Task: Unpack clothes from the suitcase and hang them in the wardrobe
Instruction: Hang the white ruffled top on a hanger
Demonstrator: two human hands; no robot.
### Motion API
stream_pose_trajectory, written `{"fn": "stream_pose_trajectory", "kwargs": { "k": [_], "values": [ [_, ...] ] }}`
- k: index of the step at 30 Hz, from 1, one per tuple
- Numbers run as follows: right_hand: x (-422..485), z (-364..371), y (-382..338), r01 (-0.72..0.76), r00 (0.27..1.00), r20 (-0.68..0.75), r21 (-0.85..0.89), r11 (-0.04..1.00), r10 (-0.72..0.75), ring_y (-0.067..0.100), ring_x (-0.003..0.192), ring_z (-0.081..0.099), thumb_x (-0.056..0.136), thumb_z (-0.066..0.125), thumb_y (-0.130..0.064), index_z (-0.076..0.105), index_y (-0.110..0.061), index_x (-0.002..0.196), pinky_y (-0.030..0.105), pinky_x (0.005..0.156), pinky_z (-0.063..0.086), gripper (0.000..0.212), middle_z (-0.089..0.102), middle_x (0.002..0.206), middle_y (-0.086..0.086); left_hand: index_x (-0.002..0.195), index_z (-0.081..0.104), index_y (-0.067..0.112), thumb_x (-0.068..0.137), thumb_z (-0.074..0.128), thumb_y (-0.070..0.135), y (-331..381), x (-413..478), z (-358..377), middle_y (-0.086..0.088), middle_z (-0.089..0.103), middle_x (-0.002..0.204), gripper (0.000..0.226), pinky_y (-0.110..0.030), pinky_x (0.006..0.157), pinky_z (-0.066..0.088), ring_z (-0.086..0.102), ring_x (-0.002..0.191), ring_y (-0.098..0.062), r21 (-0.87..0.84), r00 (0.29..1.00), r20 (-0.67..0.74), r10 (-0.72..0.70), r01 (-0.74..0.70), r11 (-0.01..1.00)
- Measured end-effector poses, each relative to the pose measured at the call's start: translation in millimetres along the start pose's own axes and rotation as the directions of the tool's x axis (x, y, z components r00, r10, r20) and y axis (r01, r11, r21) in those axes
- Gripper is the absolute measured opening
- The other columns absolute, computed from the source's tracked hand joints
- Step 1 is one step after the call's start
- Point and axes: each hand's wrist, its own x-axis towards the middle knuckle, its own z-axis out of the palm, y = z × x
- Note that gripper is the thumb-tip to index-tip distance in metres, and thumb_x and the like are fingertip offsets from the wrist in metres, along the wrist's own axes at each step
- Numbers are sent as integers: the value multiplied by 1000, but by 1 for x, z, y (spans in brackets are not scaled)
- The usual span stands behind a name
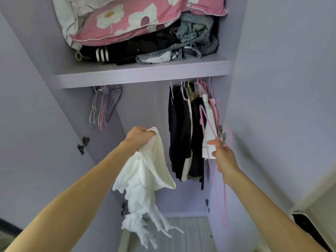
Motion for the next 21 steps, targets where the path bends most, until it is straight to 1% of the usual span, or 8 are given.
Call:
{"fn": "stream_pose_trajectory", "kwargs": {
  "k": [2,4,6,9,12,16,19,21],
  "values": [
    [-9,2,-22,17,1000,-20,211,977,-13,8,46,28,101,36,-54,68,-19,86,20,41,24,50,42,65,-5,73,61,10,85,58,27,5,-2,3,-1,54,72,21,-28,59,43,53,70,-23,36,1000,-7,15,-14,999],
    [-19,7,-42,41,999,-32,445,895,-30,7,38,20,101,42,-47,56,-17,66,20,34,17,48,32,52,-8,71,62,13,89,58,27,9,-7,5,-1,54,73,23,-28,58,42,52,69,-22,65,1000,-9,27,-27,998],
    [-27,12,-59,75,997,-35,614,786,-67,7,36,19,100,44,-36,45,-19,57,20,33,15,46,31,46,-9,77,65,12,90,57,29,10,-7,5,-2,57,79,22,-28,60,43,53,72,-22,83,999,-7,41,-40,996],
    [-35,20,-78,138,988,-58,736,663,-142,9,36,19,99,40,-29,40,-21,47,22,35,14,53,29,43,-7,98,70,10,89,58,32,8,-10,2,-8,66,94,26,-33,70,50,62,83,-26,60,999,7,38,-39,997],
    [-36,30,-80,171,983,-85,750,639,-163,9,38,20,99,40,-28,39,-22,46,25,39,13,53,29,44,-6,101,68,4,90,56,29,8,-14,1,-11,66,90,29,-33,66,50,63,79,-26,-6,999,31,20,-20,1000],
    [-31,45,-57,219,974,-109,664,715,-197,10,39,20,94,41,-20,38,-20,55,25,40,14,39,32,47,-5,88,63,8,94,54,24,16,-22,-4,-8,60,81,19,-28,56,45,58,71,-25,-115,999,45,9,-4,993],
    [-22,49,-31,290,956,-91,449,845,-279,12,42,23,83,46,-27,44,-14,58,24,42,20,27,31,48,-2,98,66,6,95,56,22,19,-22,-17,-12,66,90,19,-35,66,51,63,79,-28,-214,1000,7,-17,18,977],
    [-15,50,-12,307,947,-6,303,902,-320,13,43,25,78,45,-34,43,-11,58,25,46,26,30,30,47,0,106,67,4,94,57,20,18,-22,-29,-14,70,96,22,-35,69,55,65,81,-28,-278,999,-17,-42,35,960]
  ]
}}
